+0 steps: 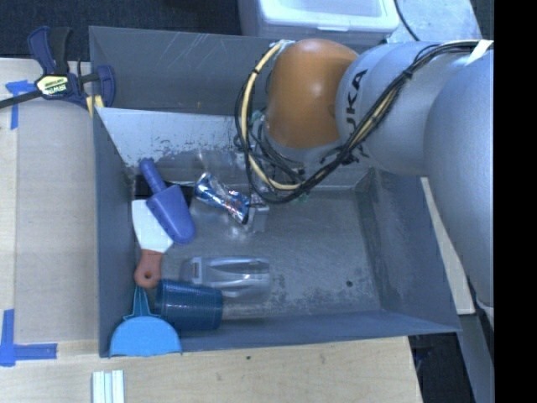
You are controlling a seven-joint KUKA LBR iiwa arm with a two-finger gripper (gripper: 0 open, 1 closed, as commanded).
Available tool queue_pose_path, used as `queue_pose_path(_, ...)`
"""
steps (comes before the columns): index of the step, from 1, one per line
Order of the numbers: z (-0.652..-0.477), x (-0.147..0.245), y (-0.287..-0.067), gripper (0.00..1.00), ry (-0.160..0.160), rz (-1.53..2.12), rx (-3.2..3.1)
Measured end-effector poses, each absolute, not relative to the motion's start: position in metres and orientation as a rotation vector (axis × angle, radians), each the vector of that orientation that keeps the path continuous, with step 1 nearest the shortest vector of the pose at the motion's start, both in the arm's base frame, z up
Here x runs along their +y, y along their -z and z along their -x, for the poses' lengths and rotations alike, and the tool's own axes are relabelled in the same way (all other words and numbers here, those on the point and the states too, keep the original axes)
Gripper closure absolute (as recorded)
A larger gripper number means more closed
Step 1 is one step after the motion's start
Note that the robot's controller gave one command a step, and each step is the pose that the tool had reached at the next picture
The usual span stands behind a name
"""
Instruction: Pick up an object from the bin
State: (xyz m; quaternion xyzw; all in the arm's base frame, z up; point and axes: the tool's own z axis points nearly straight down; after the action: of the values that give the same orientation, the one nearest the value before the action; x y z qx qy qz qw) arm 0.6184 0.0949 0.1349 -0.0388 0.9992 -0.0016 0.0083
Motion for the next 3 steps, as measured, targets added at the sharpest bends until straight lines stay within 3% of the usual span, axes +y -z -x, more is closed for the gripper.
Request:
queue_pose_path(1, -0.614, 0.096, -0.100, 0.00, 0.000, 0.029, 3.145)
queue_pose_path(2, -0.612, 0.104, -0.070, 0.00, -0.001, -0.295, 3.112)
queue_pose_path(3, -0.617, 0.101, -0.072, 1.00, -0.002, -0.447, 3.104)
